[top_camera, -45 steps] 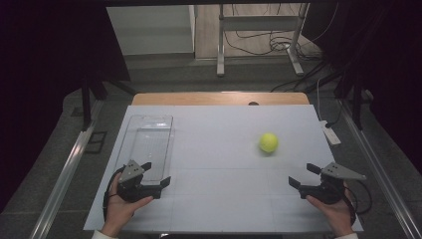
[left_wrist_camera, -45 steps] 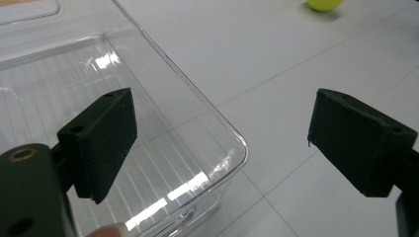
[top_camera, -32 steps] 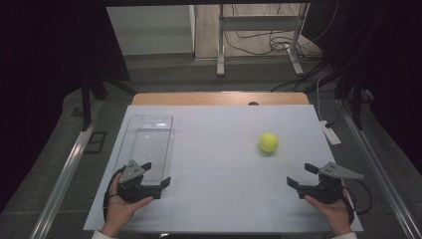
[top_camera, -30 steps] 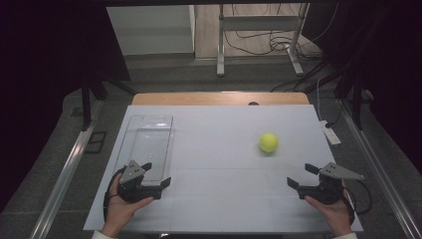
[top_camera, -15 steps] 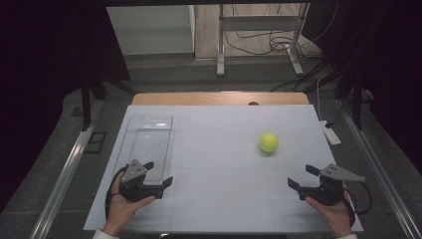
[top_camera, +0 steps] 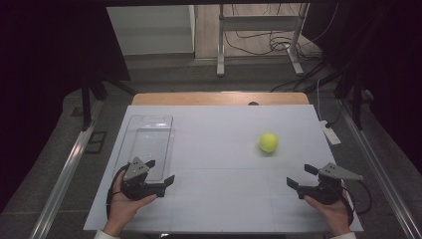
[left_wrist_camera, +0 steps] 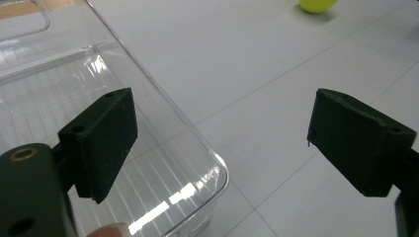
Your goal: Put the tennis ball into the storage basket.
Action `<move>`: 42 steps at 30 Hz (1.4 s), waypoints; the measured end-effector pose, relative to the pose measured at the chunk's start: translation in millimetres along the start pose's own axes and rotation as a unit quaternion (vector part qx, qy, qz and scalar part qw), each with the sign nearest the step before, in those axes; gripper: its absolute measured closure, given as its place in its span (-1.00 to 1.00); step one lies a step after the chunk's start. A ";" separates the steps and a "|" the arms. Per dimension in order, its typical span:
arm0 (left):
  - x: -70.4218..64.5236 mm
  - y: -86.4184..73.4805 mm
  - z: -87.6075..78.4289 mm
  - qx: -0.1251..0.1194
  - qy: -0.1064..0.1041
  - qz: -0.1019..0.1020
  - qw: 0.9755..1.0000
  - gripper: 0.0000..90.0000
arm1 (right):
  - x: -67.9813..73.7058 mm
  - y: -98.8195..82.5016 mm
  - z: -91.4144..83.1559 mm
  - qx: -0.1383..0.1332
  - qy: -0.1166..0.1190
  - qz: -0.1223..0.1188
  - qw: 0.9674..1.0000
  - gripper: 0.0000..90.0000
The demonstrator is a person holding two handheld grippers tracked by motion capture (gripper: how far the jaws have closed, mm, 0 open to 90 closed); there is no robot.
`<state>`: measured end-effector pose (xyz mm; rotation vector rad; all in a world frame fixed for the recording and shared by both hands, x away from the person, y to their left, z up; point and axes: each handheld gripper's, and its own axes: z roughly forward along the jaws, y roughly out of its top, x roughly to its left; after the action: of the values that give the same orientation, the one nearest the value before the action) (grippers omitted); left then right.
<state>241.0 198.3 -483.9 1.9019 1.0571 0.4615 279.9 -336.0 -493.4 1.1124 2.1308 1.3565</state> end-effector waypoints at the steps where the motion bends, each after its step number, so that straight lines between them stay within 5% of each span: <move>1: -0.2 1.7 0.2 0.000 0.000 -0.002 1.000 -0.72 | -0.1 0.0 0.1 -0.001 0.001 0.000 1.000 -0.77; 22: -14.6 25.4 15.5 0.013 -0.029 0.017 0.999 -0.73 | -2.7 -3.0 0.9 0.000 0.004 0.009 1.000 -0.76; 42: -15.4 34.7 24.3 0.020 -0.035 0.026 0.999 -0.73 | -2.6 -4.3 2.5 0.005 0.004 0.006 1.000 -0.76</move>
<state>265.3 164.5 -466.5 1.9704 0.9810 0.4032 281.4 -337.6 -498.7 1.1284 2.1409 1.3596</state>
